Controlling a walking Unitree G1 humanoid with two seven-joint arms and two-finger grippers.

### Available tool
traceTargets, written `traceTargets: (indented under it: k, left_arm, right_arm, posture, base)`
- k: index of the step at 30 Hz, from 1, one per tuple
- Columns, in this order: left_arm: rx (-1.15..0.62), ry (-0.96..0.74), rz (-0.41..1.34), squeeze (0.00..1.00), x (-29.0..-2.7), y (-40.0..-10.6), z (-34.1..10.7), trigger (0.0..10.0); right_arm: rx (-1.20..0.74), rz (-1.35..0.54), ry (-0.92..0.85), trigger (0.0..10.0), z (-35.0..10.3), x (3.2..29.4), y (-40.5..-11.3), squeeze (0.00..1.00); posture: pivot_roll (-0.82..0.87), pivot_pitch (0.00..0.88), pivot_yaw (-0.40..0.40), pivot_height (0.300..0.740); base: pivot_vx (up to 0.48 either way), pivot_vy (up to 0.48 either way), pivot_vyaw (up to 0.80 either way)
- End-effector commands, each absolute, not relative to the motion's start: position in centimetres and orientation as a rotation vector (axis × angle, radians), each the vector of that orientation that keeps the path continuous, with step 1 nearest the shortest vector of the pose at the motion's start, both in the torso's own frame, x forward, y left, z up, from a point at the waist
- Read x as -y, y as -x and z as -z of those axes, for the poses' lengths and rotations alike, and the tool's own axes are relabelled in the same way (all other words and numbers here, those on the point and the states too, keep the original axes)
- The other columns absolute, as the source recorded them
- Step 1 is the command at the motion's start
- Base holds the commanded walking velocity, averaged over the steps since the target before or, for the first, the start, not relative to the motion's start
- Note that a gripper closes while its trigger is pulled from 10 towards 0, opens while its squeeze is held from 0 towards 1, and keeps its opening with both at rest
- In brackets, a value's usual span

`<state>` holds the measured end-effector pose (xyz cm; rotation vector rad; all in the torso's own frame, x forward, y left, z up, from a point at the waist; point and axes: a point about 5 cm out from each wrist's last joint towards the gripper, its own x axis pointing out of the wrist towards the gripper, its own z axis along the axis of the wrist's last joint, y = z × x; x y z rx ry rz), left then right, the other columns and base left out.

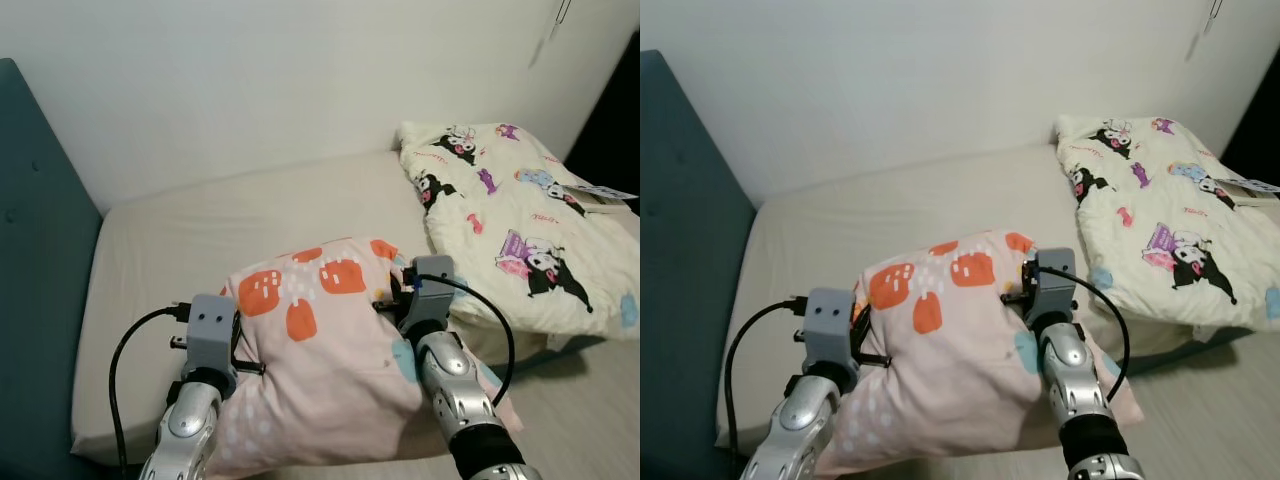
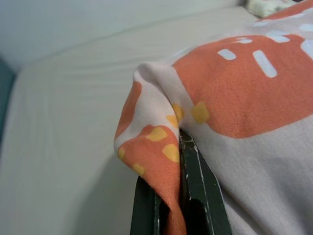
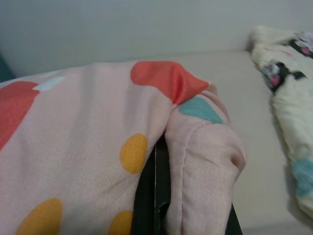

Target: Clean up the room

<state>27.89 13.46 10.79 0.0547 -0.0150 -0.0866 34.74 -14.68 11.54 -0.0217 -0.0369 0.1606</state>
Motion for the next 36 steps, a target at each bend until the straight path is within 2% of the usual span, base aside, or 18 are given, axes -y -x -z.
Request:
traceTargets:
  k: [1, 14, 22, 36]
  left_arm:
    - [0.061, -0.073, 0.086, 0.00, -13.4, -28.0, -11.5, 10.0]
    - [0.067, -0.056, 0.080, 0.00, -13.2, -27.9, -11.6, 10.0]
    - [0.004, -0.057, 0.136, 0.00, -12.5, -27.7, -11.1, 10.0]
    - [0.019, -0.075, 0.175, 0.00, -11.8, -27.9, -11.3, 10.0]
  right_arm:
    - [0.085, -0.215, 0.047, 10.0, -12.3, 13.3, -34.9, 0.00]
    - [0.101, -0.214, 0.039, 10.0, -12.7, 13.3, -35.0, 0.00]
    - [0.108, -0.209, 0.035, 10.0, -12.8, 13.4, -35.0, 0.00]
    - [0.138, -0.221, 0.036, 10.0, -13.7, 13.3, -35.2, 0.00]
  posture:
    - [-0.03, 0.097, -0.008, 0.740]
    - [-0.03, 0.098, -0.009, 0.740]
    - [-0.03, 0.097, -0.006, 0.740]
    - [-0.03, 0.093, -0.005, 0.740]
  base:
    - [0.000, 0.000, 0.80]
    - [0.000, 0.000, 0.80]
    - [0.000, 0.000, 0.80]
    - [0.000, 0.000, 0.80]
